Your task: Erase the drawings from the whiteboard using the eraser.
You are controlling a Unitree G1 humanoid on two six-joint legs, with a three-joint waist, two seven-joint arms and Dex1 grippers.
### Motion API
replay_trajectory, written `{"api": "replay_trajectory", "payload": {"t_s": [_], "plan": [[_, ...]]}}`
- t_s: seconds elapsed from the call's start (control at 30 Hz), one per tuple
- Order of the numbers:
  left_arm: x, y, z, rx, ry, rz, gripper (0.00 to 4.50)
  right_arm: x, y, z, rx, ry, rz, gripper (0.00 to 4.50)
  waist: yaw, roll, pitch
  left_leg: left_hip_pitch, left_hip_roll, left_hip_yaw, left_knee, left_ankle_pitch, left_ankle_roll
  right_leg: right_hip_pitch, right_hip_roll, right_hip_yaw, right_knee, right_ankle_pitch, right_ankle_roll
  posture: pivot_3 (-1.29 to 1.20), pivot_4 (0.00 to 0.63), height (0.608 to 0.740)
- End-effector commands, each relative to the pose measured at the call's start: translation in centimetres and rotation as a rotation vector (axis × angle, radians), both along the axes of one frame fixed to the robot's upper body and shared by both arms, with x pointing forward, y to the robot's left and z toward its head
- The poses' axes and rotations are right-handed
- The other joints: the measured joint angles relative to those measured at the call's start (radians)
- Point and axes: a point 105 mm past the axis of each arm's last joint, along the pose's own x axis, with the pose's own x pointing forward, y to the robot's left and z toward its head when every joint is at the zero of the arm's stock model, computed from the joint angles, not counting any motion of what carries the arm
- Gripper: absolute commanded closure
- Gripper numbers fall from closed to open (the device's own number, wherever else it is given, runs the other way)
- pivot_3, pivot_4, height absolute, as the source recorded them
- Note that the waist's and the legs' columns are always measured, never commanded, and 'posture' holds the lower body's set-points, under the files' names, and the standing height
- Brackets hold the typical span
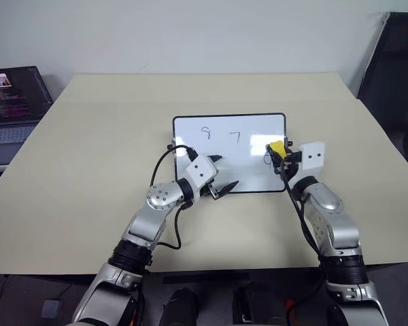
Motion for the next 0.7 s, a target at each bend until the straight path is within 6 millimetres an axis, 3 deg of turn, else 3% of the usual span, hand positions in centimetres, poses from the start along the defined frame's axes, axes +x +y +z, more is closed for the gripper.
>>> {"api": "replay_trajectory", "payload": {"t_s": [0.03, 0.2, 0.4, 0.7], "plan": [[0.2, -0.3, 1.7, -0.019, -0.068, -0.024, 0.0, 0.6, 0.8, 0.7, -0.004, -0.028, 0.014, 3.33, 0.0, 0.0, 0.0, 0.0, 0.0, 0.0, 0.0, 0.0, 0.0, 0.0, 0.0, 0.0, 0.0, 0.0, 0.0, 0.0, 0.15, 0.74], [0.3, 0.0, 1.8, -0.013, -0.073, -0.022, 0.0, 0.3, 0.6, -0.7, -0.039, 0.034, 0.024, 3.33, -0.001, 0.0, 0.0, 0.0, 0.0, 0.0, 0.0, 0.0, 0.0, 0.0, 0.0, 0.0, 0.0, 0.0, 0.0, 0.0, 0.15, 0.74], [0.3, 0.2, 2.0, -0.045, -0.067, -0.012, 0.0, -2.3, 0.1, -3.5, -0.076, 0.15, 0.062, 3.33, 0.001, 0.0, -0.001, 0.0, 0.0, -0.001, 0.0, 0.0, 0.0, 0.001, 0.0, 0.001, 0.0, 0.0, 0.0, 0.0, 0.15, 0.74], [0.4, 0.5, 2.0, -0.044, -0.065, 0.001, 0.0, -4.0, -0.9, -4.5, -0.105, 0.224, 0.072, 3.33, 0.0, 0.0, -0.001, 0.002, 0.0, 0.0, 0.001, 0.001, 0.002, 0.001, 0.0, 0.0, 0.0, 0.003, -0.001, 0.0, 0.15, 0.74]]}}
